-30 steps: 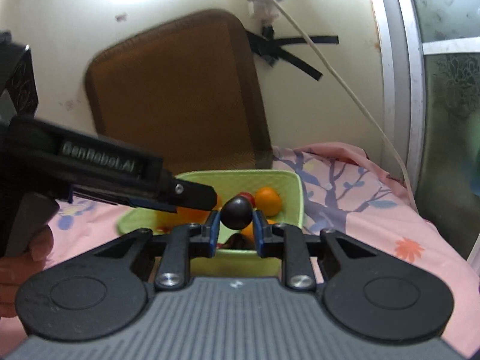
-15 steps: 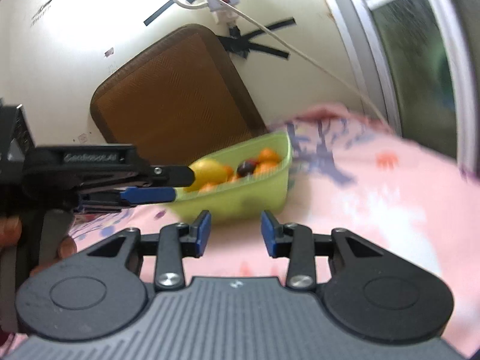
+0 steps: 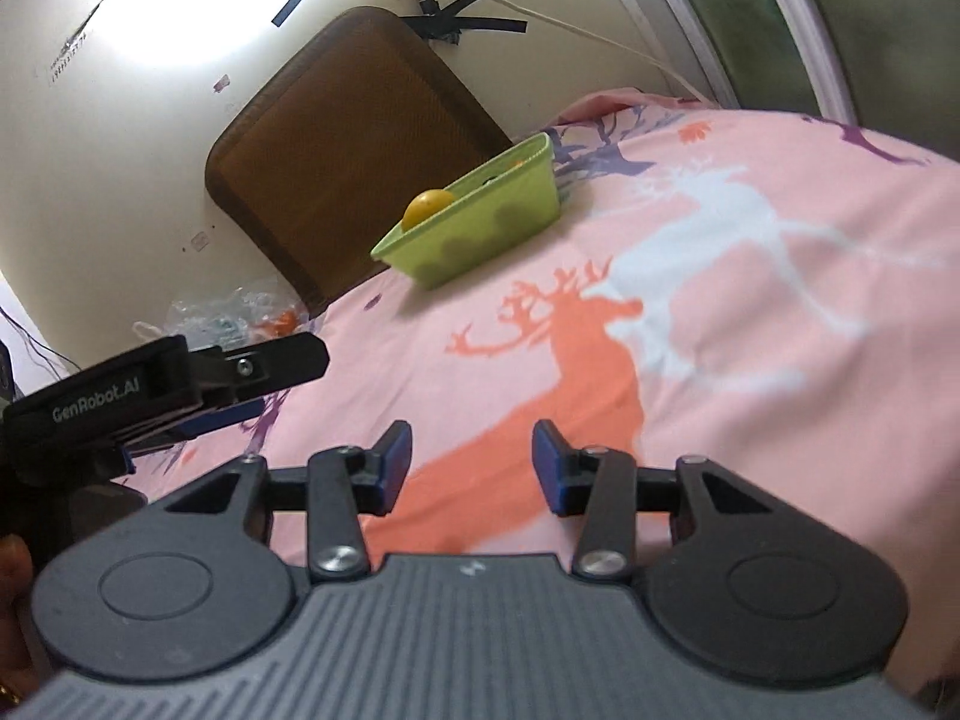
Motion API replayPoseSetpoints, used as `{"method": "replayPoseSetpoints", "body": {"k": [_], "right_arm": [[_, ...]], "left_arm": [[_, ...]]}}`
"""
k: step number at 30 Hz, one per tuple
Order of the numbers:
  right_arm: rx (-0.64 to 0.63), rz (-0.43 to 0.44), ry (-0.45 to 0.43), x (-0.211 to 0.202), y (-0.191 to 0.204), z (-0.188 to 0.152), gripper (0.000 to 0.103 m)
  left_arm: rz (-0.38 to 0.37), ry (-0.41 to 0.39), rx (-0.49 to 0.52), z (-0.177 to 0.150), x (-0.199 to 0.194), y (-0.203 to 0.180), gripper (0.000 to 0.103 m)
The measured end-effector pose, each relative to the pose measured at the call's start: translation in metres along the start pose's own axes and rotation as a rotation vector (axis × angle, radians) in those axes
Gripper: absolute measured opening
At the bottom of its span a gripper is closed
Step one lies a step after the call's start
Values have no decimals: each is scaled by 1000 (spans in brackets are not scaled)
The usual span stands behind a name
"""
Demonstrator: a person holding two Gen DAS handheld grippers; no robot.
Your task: Organize fruits
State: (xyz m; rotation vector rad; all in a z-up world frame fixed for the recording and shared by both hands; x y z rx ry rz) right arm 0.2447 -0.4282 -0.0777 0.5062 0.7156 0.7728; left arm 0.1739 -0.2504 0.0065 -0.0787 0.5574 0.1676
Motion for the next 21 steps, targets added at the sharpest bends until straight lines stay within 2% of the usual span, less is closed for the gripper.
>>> {"method": "replayPoseSetpoints", "body": {"k": [4, 10, 12, 14, 18, 21], "right_arm": [[0, -5, 3, -10, 0, -7, 52], [-20, 21, 14, -24, 6, -18, 69], [-38, 33, 16, -29, 10, -21, 81], [-58, 43, 10, -34, 14, -23, 87], [-58, 44, -11, -38, 12, -21, 95], [-40, 47, 5, -34, 11, -22, 95]], "left_arm": [[76, 12, -15, -7, -13, -4, 103], [175, -4, -11, -11, -34, -12, 103], [198, 1, -9, -12, -38, -14, 103], [220, 17, -4, -13, -41, -16, 103], [241, 47, 9, -17, -44, -18, 103], [256, 50, 11, -20, -44, -16, 103]]}}
Point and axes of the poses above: each gripper's, at about its wrist camera, not at the fingertips, and x roughly the way its jaws point, y to its left, z to its top, the point moved 3 cm from there along x, roughly the way its jaws point, and after that the axes turned 8 degrees about x, right-handed, at the moved point
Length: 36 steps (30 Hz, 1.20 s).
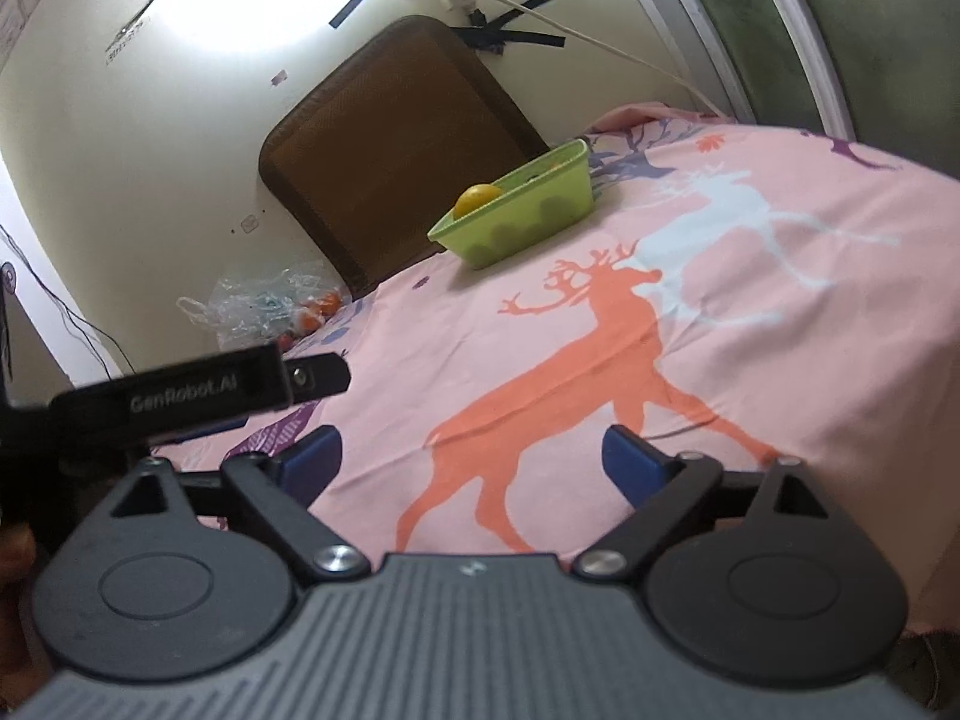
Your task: Organize fruits
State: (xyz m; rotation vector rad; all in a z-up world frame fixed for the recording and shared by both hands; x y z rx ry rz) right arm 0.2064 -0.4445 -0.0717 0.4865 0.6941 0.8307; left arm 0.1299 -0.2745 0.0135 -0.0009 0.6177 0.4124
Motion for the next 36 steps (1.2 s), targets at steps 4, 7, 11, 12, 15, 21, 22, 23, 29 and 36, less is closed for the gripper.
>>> {"method": "replayPoseSetpoints", "body": {"k": [4, 7, 11, 12, 15, 21, 22, 23, 29, 36], "right_arm": [[-3, -17, 26, 5, 1, -3, 98], [-7, -27, 45, 9, 0, -5, 99], [-11, -30, 49, 9, 0, -6, 100], [-12, -31, 49, 9, 0, -6, 100], [-16, -32, 42, 7, 2, -7, 100], [-33, -34, 17, 3, 5, -6, 100], [-37, -33, 11, 2, 6, -6, 100], [-43, -32, 6, 1, 7, -6, 100], [-54, -26, 8, 1, 10, -6, 100], [-51, -27, 12, 1, 10, -6, 100]], "left_arm": [[18, 15, -3, -3, 2, 2, 103], [53, 12, 9, -5, 1, 3, 103], [99, 6, 24, -6, -1, 3, 103], [110, 5, 27, -6, -1, 4, 103], [131, -8, 32, -5, -2, 7, 103], [123, -41, 16, -5, -8, 14, 103], [114, -45, 11, -5, -9, 15, 103], [113, -48, 6, -5, -10, 16, 103], [141, -41, 30, -6, -8, 14, 103], [147, -17, 17, -7, -5, 18, 103]]}}
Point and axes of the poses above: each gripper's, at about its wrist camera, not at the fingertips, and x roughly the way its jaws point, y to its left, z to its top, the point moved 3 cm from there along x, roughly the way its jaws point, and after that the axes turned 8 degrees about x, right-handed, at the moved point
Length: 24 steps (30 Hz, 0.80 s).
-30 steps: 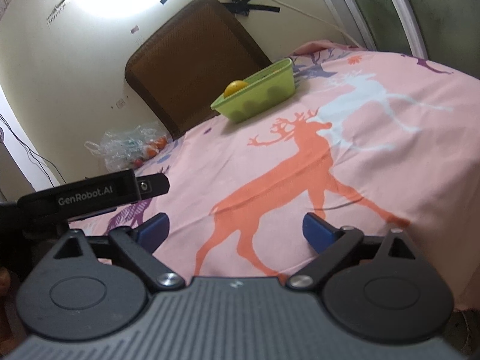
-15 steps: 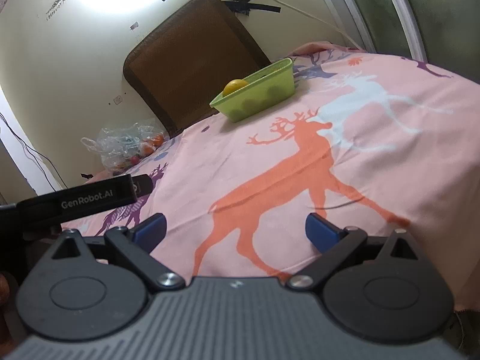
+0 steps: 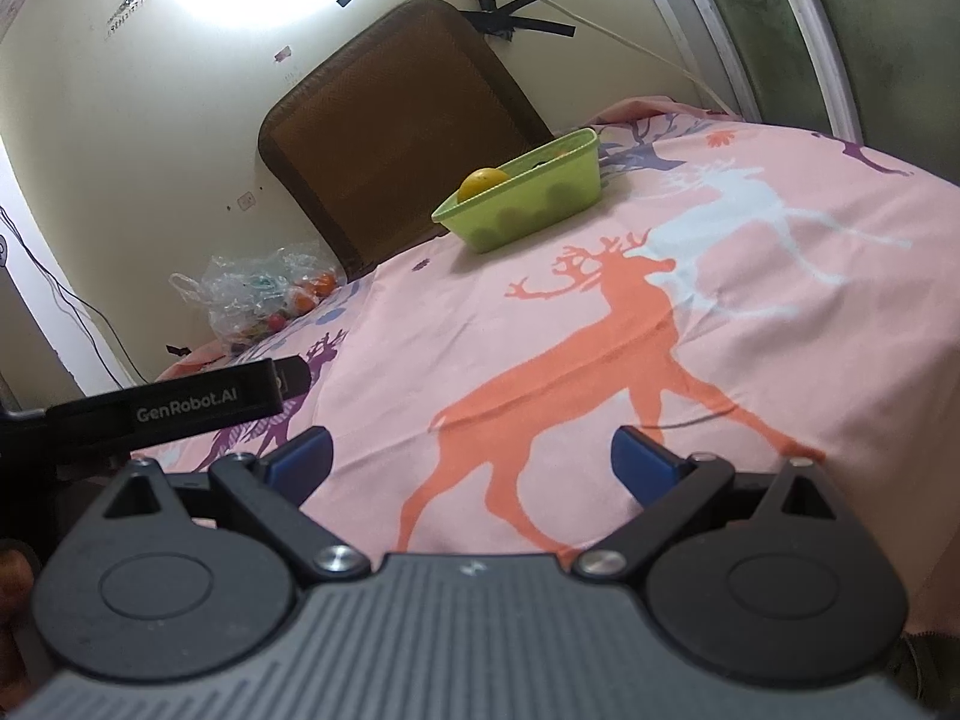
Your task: Organize fruits
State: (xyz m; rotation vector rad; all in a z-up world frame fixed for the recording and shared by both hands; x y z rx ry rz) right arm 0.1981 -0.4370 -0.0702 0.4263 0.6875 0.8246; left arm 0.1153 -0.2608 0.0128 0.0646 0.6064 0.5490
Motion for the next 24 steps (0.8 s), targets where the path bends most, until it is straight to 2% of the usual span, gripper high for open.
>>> {"method": "replayPoseSetpoints", "body": {"k": [11, 24], "right_arm": [[7, -1, 3, 1, 0, 0, 100], [6, 1, 1, 1, -1, 1, 100]], "left_arm": [[66, 20, 25, 0, 3, 0, 103], [70, 33, 22, -2, 6, 1, 103]]}}
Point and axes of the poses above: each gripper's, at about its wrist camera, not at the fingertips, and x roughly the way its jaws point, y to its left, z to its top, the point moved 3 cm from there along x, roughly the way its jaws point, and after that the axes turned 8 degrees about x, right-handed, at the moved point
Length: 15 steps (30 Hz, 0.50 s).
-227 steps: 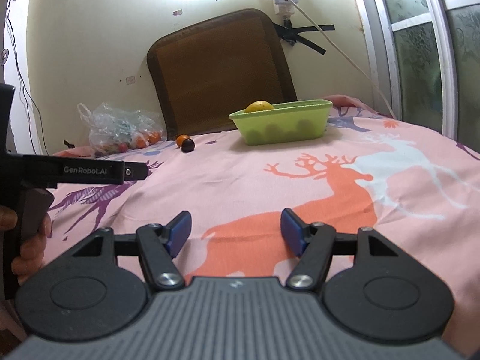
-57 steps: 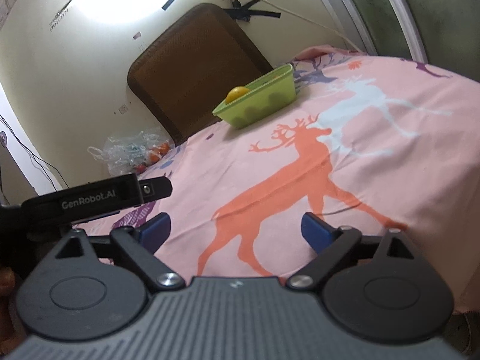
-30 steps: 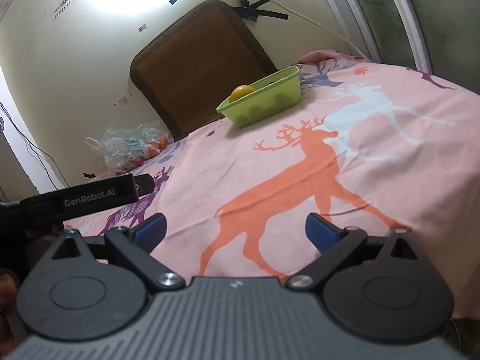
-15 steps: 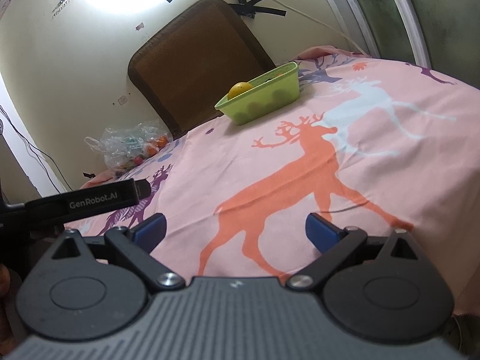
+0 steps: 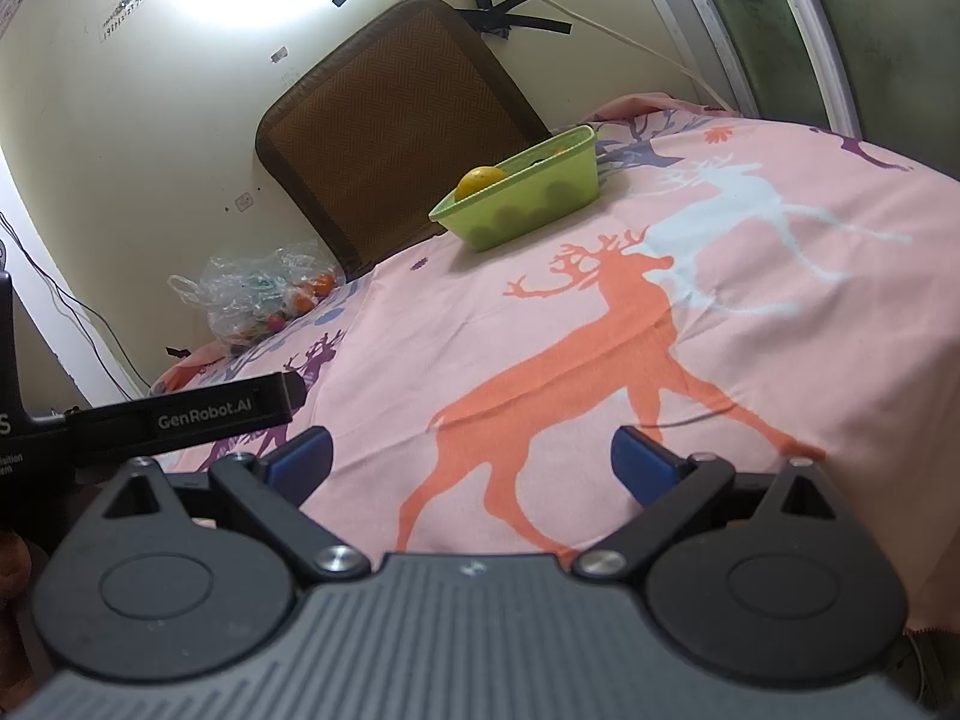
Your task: Organize fruits
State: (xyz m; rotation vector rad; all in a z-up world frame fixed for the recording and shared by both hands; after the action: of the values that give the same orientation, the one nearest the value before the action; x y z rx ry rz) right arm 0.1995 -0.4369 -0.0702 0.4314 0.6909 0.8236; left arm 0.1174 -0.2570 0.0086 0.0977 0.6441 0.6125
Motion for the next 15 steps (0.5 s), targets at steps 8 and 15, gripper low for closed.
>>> {"method": "replayPoseSetpoints", "body": {"k": [8, 15], "right_arm": [[2, 0, -13, -2, 0, 0, 100], [8, 0, -17, -3, -1, 0, 100]], "left_arm": [[2, 1, 0, 0, 1, 0, 103], [20, 1, -1, -2, 1, -1, 103]]}}
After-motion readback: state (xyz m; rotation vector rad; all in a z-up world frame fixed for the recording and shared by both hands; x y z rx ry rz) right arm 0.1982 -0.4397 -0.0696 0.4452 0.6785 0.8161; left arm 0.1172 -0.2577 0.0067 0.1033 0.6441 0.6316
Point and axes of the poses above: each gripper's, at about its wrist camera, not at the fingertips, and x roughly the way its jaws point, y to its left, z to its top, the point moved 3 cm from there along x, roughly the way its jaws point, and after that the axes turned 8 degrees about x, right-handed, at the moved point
